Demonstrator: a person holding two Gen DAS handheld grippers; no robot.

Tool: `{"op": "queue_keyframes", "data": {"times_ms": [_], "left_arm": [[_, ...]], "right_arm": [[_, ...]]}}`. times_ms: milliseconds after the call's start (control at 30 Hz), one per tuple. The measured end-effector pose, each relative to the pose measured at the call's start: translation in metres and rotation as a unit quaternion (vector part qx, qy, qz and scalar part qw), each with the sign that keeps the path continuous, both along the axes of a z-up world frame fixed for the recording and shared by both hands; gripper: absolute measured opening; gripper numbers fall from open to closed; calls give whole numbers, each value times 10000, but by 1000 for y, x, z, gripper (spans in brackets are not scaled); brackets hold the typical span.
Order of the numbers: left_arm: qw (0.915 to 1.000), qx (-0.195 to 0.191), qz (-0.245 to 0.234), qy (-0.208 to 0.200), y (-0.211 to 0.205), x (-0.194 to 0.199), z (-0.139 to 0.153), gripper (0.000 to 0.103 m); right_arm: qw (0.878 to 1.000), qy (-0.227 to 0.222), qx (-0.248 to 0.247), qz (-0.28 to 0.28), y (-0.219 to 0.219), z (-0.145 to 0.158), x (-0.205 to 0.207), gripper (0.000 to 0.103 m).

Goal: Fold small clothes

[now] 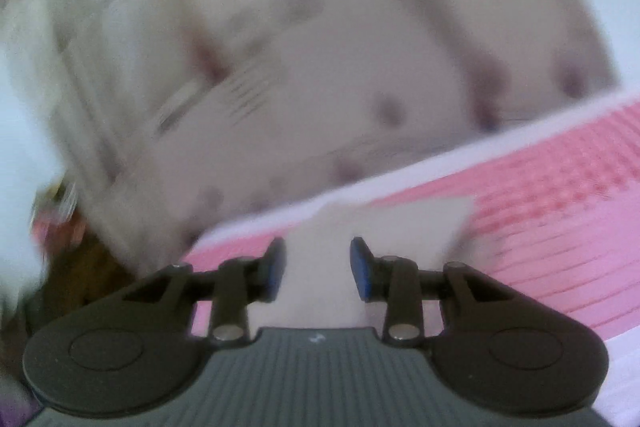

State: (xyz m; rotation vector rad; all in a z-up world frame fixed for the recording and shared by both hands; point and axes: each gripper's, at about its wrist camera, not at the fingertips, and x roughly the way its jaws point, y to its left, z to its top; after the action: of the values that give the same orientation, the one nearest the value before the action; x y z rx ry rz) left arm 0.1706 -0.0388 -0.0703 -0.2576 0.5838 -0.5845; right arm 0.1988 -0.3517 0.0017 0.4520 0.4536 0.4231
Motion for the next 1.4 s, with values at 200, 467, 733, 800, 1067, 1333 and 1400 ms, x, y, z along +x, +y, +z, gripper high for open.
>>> {"op": "queue_keyframes", "data": {"times_ms": [200,467,733,800,1067,1333,1400], "left_arm": [[9964,670,405,-337,-5,-15,10,103],[9750,1866,737,-958,-26,-28,30,103],[9639,2355,774,-969,-38,-30,32,103],[9634,2393,766,-934,-38,-29,31,103],[9592,2558,728,-963,-42,-23,29,103],[9550,2705,703,-991,-49,-15,25,103],[9542,2729,703,-1005,-50,-11,25,103]], "right_arm": [[9753,554,-2121,267,43,-55,-6,26],[9832,198,-1805,153,37,-68,-19,26],[9886,227,-1474,189,31,-68,-15,26],[9882,212,-1510,176,33,-68,-16,26],[9894,208,-1430,175,34,-69,-17,26],[9915,223,-1267,187,31,-70,-16,26],[9917,221,-1249,190,31,-70,-16,26]]}}
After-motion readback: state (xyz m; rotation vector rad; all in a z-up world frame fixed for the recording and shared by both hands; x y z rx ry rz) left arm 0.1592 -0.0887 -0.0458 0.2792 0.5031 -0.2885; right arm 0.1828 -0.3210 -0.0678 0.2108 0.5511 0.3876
